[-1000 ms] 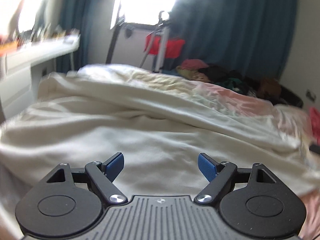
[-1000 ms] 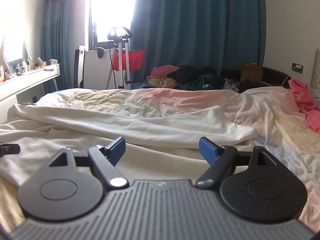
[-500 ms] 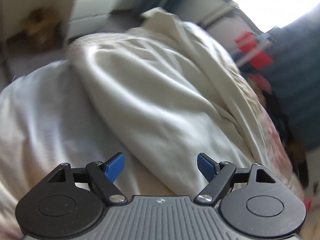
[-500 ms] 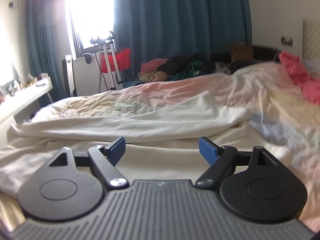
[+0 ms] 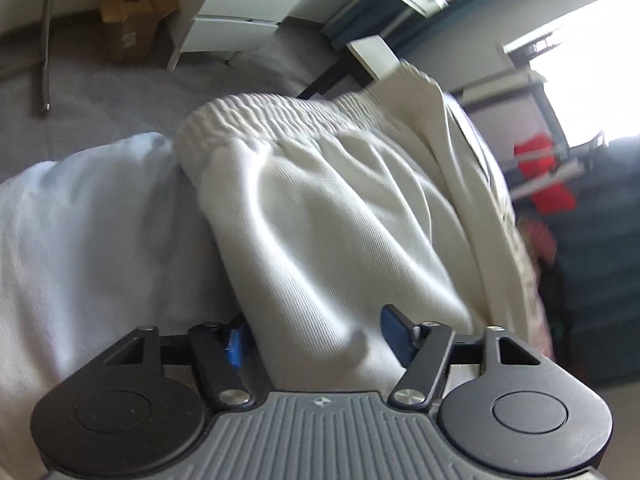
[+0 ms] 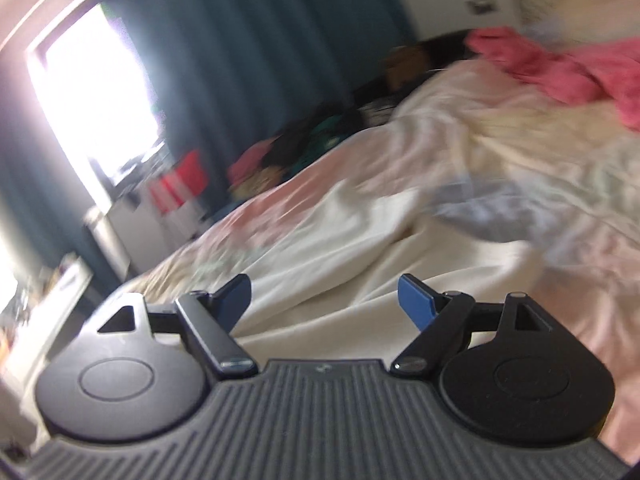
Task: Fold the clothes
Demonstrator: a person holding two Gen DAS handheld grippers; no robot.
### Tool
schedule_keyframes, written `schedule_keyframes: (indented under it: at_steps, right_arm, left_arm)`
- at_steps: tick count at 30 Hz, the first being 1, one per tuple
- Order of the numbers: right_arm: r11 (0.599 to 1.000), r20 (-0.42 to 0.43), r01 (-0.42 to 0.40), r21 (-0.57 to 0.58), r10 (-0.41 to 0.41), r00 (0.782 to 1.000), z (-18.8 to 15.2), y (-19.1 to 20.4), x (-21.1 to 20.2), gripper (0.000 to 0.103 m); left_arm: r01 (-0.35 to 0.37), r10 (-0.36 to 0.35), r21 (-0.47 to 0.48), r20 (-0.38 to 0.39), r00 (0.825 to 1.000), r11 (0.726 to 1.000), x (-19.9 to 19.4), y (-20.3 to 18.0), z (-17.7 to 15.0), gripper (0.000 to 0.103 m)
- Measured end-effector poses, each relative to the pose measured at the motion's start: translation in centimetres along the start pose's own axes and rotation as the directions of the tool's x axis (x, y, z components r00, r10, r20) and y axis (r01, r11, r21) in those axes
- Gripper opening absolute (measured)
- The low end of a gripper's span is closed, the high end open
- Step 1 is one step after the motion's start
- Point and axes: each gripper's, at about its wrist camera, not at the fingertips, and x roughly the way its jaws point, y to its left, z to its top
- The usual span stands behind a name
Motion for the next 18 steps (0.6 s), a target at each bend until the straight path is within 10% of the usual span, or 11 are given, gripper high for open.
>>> schedule_keyframes:
  at_steps: [7,18]
  right_arm:
    - [0.954,-0.037,0.13,0.27,-0.124,0.992,0.5,-7.8,2.0,0.084]
    - [0.803,-0.253,0.313,0.507,-0.208,0.945,-1.9,-12.3,9.7,0.071]
  left_arm:
    - [0.078,-0.074,-0.116,0.039,0.997,0.99,-0.1,2.5,2.1,0.043]
    - [0.06,-0.059,-0.034,0.033,0.998,0.998,0.9,0.6,1.5,0.033]
